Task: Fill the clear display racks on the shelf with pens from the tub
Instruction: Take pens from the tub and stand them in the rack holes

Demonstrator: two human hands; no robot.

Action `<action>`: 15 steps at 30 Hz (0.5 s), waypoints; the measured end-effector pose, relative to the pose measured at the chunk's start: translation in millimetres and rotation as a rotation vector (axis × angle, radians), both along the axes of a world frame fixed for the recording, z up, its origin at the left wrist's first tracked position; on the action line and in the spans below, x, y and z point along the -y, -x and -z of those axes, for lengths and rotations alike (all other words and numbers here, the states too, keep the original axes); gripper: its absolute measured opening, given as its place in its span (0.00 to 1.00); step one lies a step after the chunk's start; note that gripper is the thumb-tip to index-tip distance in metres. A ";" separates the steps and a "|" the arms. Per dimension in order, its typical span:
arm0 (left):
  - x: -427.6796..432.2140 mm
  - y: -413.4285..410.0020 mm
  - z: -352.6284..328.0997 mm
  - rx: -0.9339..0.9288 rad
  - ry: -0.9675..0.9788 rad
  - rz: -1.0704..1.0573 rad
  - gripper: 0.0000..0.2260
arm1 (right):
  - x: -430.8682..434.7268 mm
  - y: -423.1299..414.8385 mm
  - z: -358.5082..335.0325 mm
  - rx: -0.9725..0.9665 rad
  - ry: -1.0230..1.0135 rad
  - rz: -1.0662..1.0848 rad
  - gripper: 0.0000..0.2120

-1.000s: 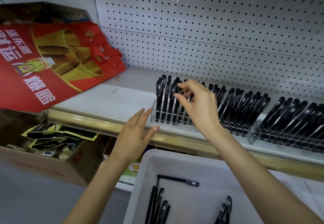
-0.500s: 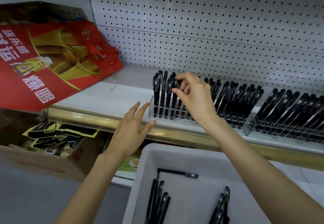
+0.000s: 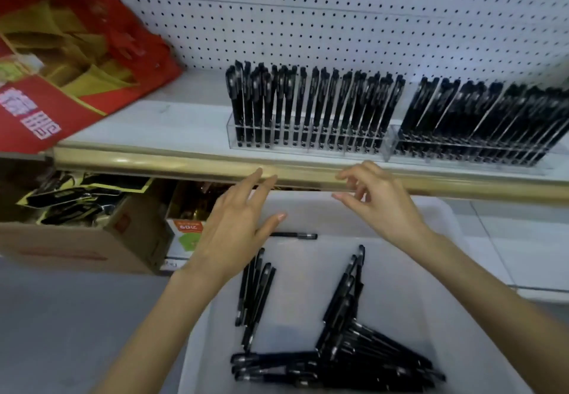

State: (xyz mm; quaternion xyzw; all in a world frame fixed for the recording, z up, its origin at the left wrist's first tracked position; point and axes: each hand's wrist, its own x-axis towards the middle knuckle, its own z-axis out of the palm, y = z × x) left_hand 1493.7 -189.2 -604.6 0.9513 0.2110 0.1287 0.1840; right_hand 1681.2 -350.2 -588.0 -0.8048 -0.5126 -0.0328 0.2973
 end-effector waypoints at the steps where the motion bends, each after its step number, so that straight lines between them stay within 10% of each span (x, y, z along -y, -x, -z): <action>1: 13.1 2.7 7.4 -0.017 0.020 0.024 0.29 | 20.7 3.5 14.2 -0.050 0.064 0.035 0.11; 15: 119.7 9.8 111.2 -0.486 0.555 0.052 0.21 | 165.3 37.5 131.5 -0.731 0.673 0.136 0.16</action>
